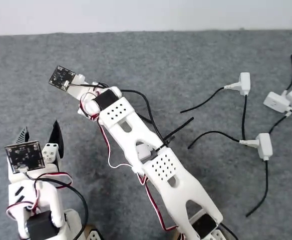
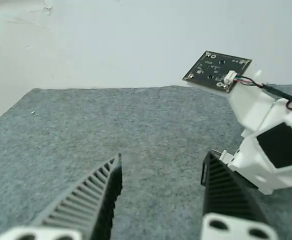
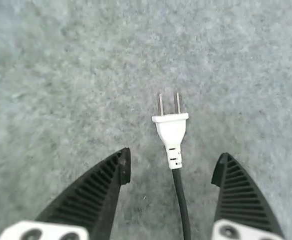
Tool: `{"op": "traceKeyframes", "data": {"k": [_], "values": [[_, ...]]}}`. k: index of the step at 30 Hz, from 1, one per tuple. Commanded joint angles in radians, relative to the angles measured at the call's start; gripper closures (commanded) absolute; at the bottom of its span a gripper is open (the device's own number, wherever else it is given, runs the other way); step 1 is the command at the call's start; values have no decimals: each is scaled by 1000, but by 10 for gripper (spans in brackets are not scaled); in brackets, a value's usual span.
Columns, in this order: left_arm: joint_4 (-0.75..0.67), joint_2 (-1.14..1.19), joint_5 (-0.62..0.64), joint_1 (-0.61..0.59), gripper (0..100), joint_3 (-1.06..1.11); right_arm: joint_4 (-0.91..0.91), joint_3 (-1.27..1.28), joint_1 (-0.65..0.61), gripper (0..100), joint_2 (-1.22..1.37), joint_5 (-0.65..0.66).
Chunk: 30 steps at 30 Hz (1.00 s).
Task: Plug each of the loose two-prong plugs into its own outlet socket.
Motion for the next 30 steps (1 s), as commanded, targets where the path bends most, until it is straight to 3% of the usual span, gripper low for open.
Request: {"op": "traceKeyframes", "data": {"k": [1, 21, 30], "values": [[-20, -3, -9, -8, 747, -5, 42, -138, -7, 728, 4, -9], [-21, -3, -11, -8, 747, 7, 61, -187, -27, 728, 91, -9], [-32, 5, -64, -5, 746, -59, 433, -324, -10, 731, -116, -11]]}}
